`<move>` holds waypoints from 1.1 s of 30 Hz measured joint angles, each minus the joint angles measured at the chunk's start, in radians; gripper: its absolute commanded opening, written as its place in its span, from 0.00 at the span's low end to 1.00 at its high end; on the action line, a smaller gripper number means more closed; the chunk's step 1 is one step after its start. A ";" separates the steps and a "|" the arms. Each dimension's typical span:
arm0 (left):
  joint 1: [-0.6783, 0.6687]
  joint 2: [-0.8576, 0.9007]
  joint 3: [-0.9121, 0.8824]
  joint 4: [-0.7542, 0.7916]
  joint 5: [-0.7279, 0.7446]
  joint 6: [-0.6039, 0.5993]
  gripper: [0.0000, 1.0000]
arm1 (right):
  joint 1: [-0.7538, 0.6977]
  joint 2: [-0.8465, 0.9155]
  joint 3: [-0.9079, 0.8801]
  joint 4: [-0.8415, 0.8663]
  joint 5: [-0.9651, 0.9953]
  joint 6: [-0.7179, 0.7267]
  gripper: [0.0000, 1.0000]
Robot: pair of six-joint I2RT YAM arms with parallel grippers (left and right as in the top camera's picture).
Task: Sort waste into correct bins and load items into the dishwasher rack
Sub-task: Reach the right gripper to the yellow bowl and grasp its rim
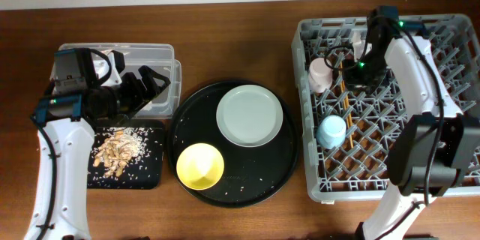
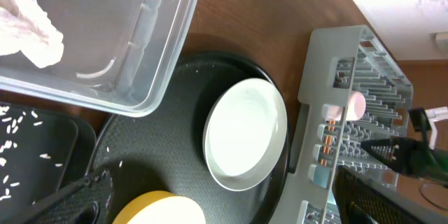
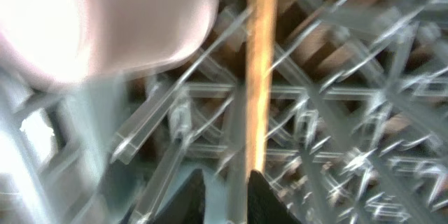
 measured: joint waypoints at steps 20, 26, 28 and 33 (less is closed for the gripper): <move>0.000 0.000 0.000 0.019 0.000 0.000 0.99 | 0.706 0.003 0.132 -0.193 -0.380 -0.025 0.45; 0.185 0.000 0.000 0.013 0.000 -0.001 0.99 | 0.903 0.003 0.105 -0.082 -0.347 -0.003 0.45; 0.260 0.000 0.000 -0.023 -0.003 -0.003 0.99 | 0.939 0.003 0.086 -0.034 -0.303 0.032 0.46; 0.382 0.000 0.000 -0.098 -0.046 -0.004 0.99 | 1.012 0.003 0.021 0.135 -0.259 0.061 0.46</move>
